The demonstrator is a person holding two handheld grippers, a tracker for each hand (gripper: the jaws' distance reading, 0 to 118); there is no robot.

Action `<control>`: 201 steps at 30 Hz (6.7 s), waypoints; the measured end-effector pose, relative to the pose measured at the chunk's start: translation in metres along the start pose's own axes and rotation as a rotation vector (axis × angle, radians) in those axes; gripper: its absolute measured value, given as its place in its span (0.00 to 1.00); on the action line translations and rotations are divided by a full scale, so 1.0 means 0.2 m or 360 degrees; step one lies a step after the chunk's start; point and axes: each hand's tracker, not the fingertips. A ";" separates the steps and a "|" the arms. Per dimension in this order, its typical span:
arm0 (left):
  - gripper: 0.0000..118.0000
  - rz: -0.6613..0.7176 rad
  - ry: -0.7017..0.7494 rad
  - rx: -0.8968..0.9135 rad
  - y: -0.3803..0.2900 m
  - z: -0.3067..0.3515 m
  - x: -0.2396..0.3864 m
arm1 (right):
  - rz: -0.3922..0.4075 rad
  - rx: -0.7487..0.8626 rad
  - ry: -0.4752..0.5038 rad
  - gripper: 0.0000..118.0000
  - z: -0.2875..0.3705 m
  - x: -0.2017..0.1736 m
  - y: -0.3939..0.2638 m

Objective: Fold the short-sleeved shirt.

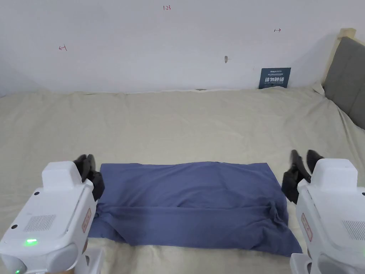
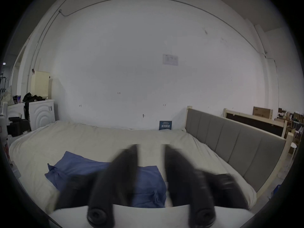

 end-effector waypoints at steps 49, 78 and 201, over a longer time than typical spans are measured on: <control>0.06 0.0179 0.0004 -0.1287 -0.71 -0.74 -0.50 | -0.0116 -0.1405 -0.0057 0.73 -0.69 0.13 -0.99; 0.09 0.0222 0.0163 -0.1500 -1.02 -0.16 -0.63 | -0.0207 -0.1422 0.0055 0.16 -0.25 0.28 -1.21; 0.57 0.0340 0.0139 -0.1423 -0.88 -0.13 -0.63 | -0.0411 -0.1198 0.0092 0.42 -0.18 0.28 -0.92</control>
